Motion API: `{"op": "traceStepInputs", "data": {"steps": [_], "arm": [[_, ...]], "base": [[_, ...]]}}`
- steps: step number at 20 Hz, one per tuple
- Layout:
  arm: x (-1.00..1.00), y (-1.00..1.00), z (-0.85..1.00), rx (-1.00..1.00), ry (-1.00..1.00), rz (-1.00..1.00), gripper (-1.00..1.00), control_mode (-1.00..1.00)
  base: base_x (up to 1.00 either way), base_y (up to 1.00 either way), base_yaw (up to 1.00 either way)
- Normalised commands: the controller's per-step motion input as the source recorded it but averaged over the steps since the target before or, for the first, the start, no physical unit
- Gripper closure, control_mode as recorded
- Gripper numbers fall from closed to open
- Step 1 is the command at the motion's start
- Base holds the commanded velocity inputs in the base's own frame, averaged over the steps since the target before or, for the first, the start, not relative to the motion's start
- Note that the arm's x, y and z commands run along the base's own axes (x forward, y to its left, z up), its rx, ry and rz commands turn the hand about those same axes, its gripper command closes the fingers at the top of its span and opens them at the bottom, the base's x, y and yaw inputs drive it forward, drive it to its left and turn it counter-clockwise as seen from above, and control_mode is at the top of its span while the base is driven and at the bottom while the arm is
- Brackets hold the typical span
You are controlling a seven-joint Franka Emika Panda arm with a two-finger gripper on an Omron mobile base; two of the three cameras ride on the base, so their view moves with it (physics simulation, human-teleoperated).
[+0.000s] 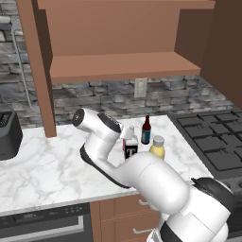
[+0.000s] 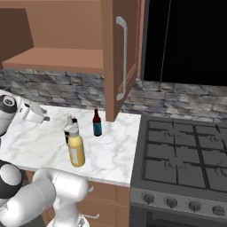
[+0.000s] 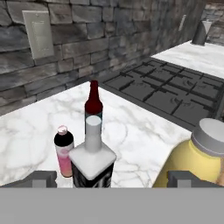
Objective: Sort all alcoholic drinks to one cabinet, and non-alcoholic drinks to the other.
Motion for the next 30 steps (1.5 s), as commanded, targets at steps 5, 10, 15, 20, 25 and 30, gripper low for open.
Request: {"op": "traceStepInputs", "data": {"steps": [5,10,15,20,25,30], "arm": [[0.26,0.00,-0.05,-0.03,0.00,-0.16,-1.00,-1.00],[0.23,0.00,-0.05,-0.03,0.00,-0.17,-1.00,-1.00],[0.21,0.00,-0.10,-0.02,-0.01,-0.12,-1.00,-1.00],[0.04,-0.01,-0.27,-0.03,-0.05,-0.01,-1.00,-1.00],[0.04,-0.08,-0.27,-0.03,-0.06,0.00,-1.00,-1.00],[0.17,-0.10,-0.16,-0.01,-0.02,0.00,-1.00,-1.00]], "base": [[0.00,0.00,0.00],[0.00,0.00,0.00],[0.00,0.00,0.00],[0.00,0.00,0.00],[0.00,0.00,0.00],[0.00,0.00,0.00]]}}
